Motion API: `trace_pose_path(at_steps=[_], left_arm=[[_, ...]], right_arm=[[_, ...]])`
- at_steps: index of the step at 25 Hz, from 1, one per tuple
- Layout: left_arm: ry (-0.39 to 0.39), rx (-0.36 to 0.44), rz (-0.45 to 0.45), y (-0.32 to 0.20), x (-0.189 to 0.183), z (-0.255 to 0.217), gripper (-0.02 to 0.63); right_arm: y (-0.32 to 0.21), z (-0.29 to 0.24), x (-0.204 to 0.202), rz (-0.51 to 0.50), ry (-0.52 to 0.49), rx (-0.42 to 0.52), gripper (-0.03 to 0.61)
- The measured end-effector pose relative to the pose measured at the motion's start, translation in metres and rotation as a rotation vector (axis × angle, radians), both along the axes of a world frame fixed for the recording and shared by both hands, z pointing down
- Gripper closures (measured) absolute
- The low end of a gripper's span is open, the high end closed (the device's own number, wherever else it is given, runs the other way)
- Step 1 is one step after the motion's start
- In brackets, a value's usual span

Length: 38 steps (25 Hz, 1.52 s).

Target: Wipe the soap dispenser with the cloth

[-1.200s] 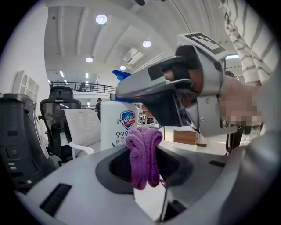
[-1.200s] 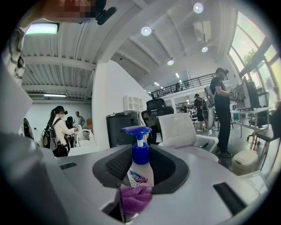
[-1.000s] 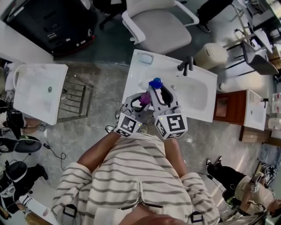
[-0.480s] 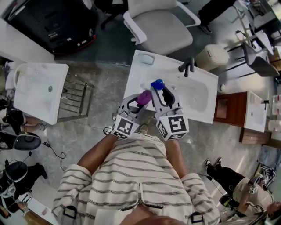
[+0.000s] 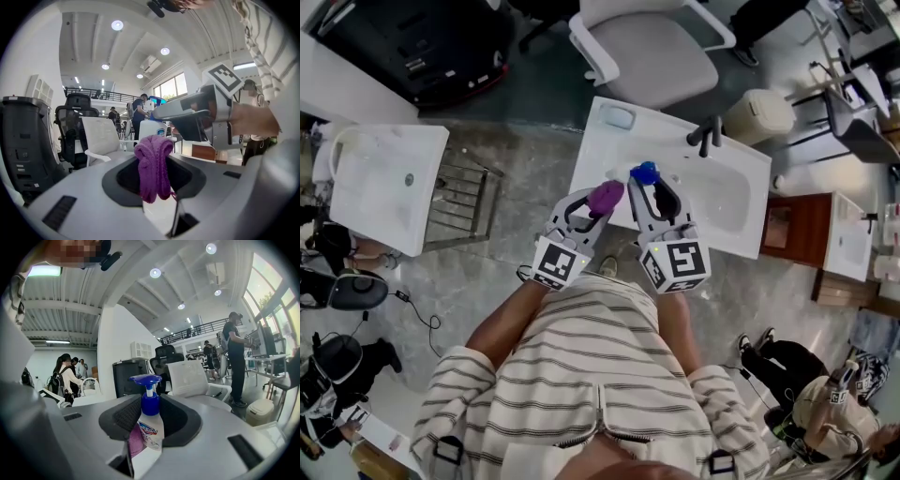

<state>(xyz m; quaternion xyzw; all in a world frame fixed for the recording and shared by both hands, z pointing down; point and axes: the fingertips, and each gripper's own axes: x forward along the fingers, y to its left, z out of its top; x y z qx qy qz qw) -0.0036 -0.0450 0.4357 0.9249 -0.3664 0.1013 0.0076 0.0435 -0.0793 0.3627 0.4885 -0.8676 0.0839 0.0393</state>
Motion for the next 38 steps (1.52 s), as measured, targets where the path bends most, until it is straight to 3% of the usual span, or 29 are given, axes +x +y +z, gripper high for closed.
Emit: trace_pose_path(at_steps=[11,21,27,38], left_arm=[[0.040,0.026,0.019,-0.014,-0.015,-0.020,0.482],[0.027,0.038,0.166,-0.025,-0.012,-0.026,0.484],[0.022,0.021,0.308,-0.027,-0.006,-0.028,0.485],[-0.017,0.034,0.490,-0.034,0.007,-0.027,0.486]], right_arm=[[0.001,0.005,0.004,-0.035,0.016,-0.017,0.445],[0.006,0.003,0.005,-0.097,0.009,0.004,0.445],[0.009,-0.003,0.008,-0.161,-0.001,0.027,0.445],[0.016,-0.004,0.000,-0.262,-0.007,0.038,0.445]])
